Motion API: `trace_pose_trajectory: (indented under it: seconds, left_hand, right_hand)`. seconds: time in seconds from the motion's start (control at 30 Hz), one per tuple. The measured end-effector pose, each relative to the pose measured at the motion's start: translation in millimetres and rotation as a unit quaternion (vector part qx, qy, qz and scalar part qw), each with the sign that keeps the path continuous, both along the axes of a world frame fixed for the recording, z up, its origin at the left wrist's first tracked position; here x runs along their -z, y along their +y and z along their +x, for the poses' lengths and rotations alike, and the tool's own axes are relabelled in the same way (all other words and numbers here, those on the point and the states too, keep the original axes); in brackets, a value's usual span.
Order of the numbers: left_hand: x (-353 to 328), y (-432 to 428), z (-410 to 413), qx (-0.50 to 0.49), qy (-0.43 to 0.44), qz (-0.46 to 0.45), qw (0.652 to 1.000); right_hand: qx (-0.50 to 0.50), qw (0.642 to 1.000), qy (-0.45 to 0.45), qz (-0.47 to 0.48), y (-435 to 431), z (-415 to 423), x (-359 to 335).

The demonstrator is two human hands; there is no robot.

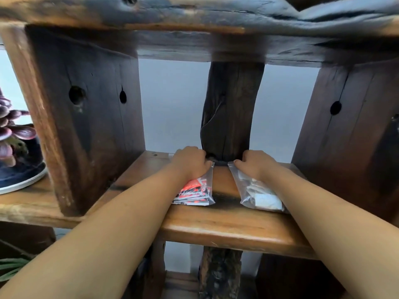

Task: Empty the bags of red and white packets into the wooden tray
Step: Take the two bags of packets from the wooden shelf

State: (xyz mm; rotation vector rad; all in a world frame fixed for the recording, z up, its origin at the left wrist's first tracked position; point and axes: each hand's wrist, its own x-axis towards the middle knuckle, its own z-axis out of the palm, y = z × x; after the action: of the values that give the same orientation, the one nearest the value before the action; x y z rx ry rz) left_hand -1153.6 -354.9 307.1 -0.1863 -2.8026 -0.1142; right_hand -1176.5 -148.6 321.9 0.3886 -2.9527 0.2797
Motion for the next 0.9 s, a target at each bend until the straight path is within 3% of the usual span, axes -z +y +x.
trace_pose_trajectory:
  seconds: [0.2, 0.47, 0.9]
  left_hand:
    - [-15.5, -2.2, 14.0, -0.004, -0.003, 0.005, 1.000]
    - [-67.6, 2.6, 59.4, 0.007, 0.071, -0.004, 0.997]
    - [-131.2, -11.4, 210.5, 0.009, 0.101, 0.013, 0.995]
  right_hand:
    - [-0.017, 0.999, 0.034, 0.005, 10.8, 12.3, -7.8]
    - [-0.045, 0.995, 0.089, -0.028, 21.5, 60.2, -52.0]
    - [-0.088, 0.981, 0.152, -0.079, 3.9, 210.0, -104.6]
